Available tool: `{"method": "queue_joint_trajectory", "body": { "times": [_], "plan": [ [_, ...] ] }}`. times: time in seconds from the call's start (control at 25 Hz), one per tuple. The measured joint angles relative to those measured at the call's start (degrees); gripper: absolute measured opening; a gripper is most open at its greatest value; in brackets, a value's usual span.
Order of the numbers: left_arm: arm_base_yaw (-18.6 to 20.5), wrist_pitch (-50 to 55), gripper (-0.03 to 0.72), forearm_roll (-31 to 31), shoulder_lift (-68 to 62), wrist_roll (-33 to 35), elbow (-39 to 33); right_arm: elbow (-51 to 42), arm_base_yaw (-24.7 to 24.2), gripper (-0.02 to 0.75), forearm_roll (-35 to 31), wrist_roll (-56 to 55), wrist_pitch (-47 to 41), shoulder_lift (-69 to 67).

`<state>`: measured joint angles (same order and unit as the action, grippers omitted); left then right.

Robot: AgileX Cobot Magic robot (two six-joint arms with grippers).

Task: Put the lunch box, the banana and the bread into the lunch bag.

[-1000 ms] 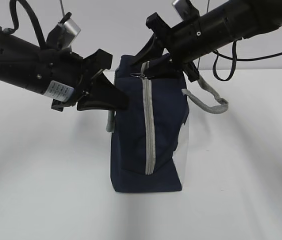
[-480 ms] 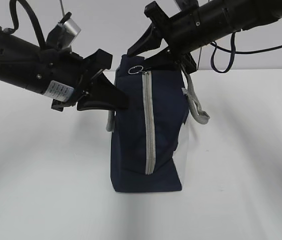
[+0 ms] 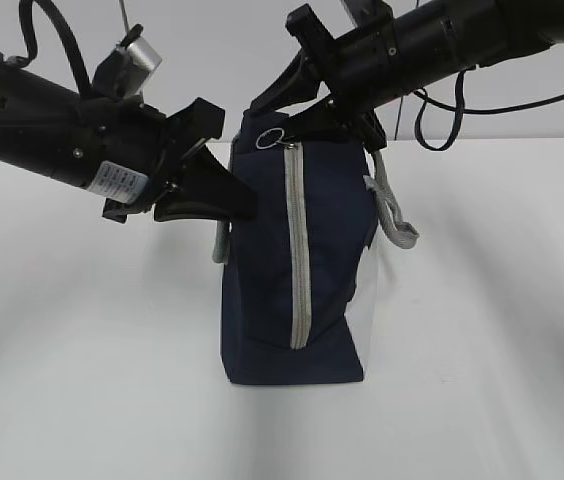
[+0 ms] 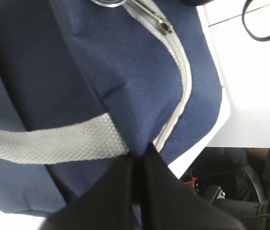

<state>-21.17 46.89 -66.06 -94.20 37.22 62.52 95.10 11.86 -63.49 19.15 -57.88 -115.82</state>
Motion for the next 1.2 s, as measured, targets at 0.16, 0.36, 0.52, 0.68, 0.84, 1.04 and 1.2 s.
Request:
{"method": "queue_joint_trajectory", "body": {
  "times": [0.16, 0.36, 0.52, 0.68, 0.84, 1.04, 1.2],
  "plan": [
    [0.0, 0.0, 0.004, 0.0, 0.0, 0.0, 0.0, 0.0, 0.0, 0.213, 0.6, 0.8, -1.3, 0.0],
    [0.0, 0.0, 0.004, 0.0, 0.0, 0.0, 0.0, 0.0, 0.0, 0.173, 1.4, 1.8, -1.7, 0.0],
    [0.0, 0.0, 0.004, 0.0, 0.0, 0.0, 0.0, 0.0, 0.0, 0.105, 2.0, 2.3, -1.7, 0.0],
    [0.0, 0.0, 0.004, 0.0, 0.0, 0.0, 0.0, 0.0, 0.0, 0.008, 3.0, 2.8, -1.0, 0.0],
    [0.0, 0.0, 0.004, 0.0, 0.0, 0.0, 0.0, 0.0, 0.0, -0.016, 3.0, 3.4, -0.2, 0.0],
    [0.0, 0.0, 0.004, 0.1, 0.0, 0.0, 0.0, 0.1, 0.0, -0.016, 3.1, 4.5, 1.8, 0.0],
    [0.0, -0.1, 0.004, 0.5, 0.0, 0.0, 0.0, 1.4, 0.0, -0.016, 3.2, 4.7, 2.7, 0.0]
  ]
}}
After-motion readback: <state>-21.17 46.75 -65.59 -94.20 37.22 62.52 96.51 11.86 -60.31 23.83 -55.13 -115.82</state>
